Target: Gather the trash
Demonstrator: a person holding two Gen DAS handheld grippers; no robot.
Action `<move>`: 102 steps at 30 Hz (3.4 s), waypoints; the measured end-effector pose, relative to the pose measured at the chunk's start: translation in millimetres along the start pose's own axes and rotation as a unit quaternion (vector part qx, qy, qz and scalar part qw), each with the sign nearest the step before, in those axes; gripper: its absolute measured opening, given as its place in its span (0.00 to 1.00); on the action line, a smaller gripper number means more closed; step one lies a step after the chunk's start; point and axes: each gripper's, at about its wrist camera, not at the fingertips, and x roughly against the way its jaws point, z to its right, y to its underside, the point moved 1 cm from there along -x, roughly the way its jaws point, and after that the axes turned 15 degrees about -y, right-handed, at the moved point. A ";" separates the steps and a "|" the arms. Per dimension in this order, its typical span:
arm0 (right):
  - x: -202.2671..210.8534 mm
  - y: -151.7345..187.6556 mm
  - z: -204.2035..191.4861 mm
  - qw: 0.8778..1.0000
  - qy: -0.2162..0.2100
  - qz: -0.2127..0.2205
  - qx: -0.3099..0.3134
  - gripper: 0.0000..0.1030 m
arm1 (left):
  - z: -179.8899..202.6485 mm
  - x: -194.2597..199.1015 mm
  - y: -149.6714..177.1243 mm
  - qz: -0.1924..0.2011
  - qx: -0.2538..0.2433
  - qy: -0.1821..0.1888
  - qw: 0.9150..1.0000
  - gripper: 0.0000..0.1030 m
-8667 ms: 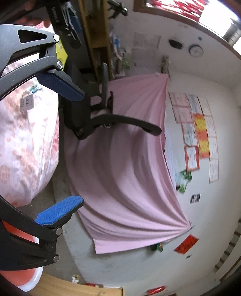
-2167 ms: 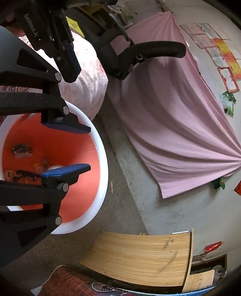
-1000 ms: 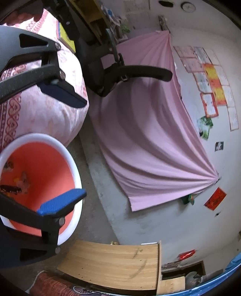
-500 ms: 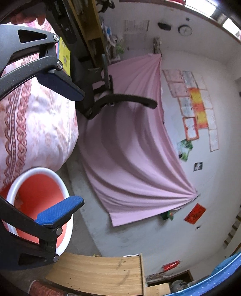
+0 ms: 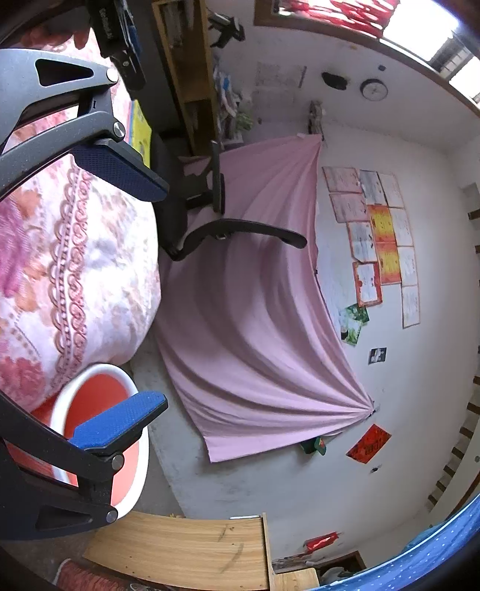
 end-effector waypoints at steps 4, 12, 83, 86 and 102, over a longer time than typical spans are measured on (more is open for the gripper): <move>4.1 10.4 -10.6 1.000 -0.004 -0.012 0.006 1.00 | -12.1 7.7 11.8 0.002 0.003 -0.011 1.000 0.97; 1.4 23.8 -27.7 0.999 -0.023 -0.030 0.027 1.00 | -23.2 13.1 31.5 0.008 -0.016 -0.039 0.999 0.97; -16.0 43.9 -29.9 0.996 -0.035 -0.081 0.024 1.00 | -23.8 -1.3 50.6 0.018 -0.026 -0.071 0.997 0.97; -16.0 43.8 -29.9 0.996 -0.035 -0.081 0.024 1.00 | -24.0 -1.4 50.5 0.018 -0.026 -0.070 0.997 0.97; -16.1 43.4 -30.0 0.996 -0.035 -0.082 0.024 1.00 | -19.4 1.6 51.3 0.015 -0.030 -0.074 0.997 0.97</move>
